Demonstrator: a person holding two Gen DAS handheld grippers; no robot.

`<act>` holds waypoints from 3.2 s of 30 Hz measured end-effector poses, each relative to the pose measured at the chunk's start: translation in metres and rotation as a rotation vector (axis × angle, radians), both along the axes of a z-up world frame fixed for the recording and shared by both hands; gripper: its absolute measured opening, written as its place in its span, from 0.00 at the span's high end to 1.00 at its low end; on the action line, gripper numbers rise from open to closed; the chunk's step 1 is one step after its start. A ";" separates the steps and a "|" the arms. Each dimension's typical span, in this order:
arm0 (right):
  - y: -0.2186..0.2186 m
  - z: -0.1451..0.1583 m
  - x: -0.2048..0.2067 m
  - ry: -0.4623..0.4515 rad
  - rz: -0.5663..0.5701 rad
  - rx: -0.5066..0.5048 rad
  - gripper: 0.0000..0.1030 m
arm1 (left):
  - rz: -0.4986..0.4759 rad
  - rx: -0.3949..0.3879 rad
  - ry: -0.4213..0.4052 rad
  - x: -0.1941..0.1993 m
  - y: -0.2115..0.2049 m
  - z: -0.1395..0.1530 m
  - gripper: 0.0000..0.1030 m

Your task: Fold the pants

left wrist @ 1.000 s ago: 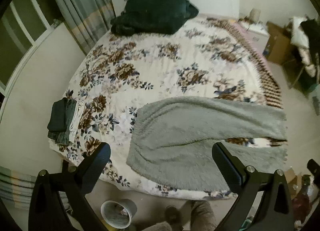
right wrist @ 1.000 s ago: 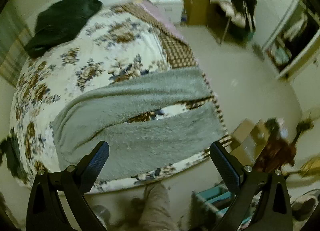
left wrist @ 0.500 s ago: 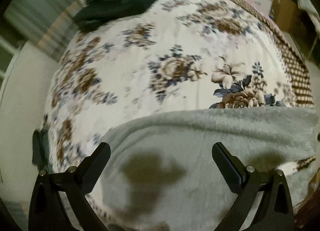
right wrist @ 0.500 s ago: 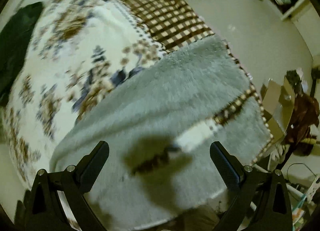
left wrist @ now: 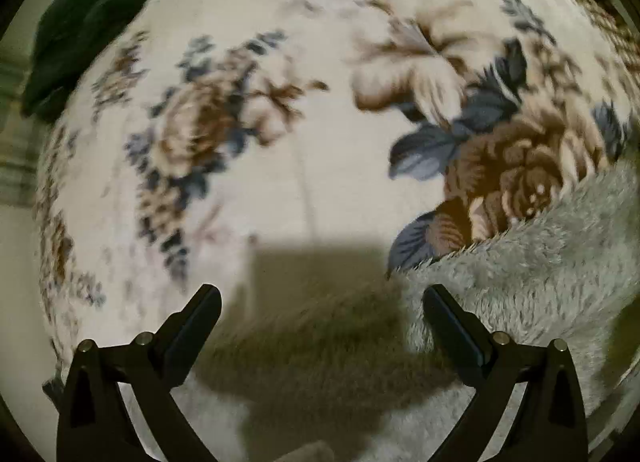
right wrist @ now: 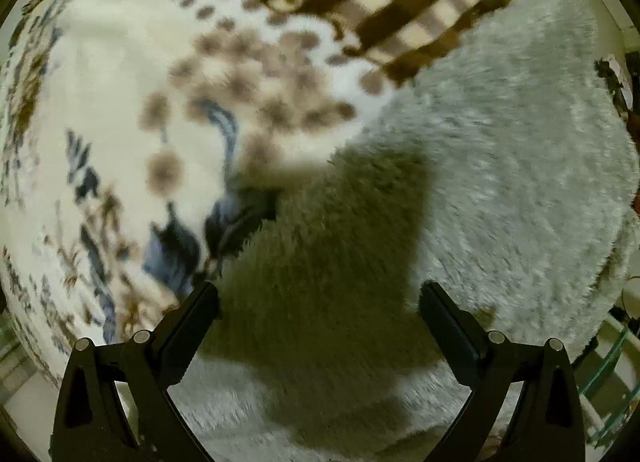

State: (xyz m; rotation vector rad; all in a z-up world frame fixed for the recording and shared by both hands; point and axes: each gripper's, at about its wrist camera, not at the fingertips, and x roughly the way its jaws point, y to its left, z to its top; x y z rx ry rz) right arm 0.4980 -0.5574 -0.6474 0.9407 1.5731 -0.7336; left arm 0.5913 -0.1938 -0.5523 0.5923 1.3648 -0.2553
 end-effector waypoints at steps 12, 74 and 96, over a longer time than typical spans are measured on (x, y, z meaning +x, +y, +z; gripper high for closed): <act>0.008 0.000 0.017 0.016 0.070 -0.118 0.86 | -0.137 -0.209 0.113 -0.008 -0.015 -0.016 0.99; 0.078 0.059 -0.250 -0.144 0.647 -0.478 0.89 | 0.272 -0.296 -0.107 -0.379 -0.032 0.066 0.32; -0.034 0.052 -0.442 -0.253 -0.159 -0.163 0.30 | 0.384 -0.305 -0.028 -0.382 0.002 0.052 0.32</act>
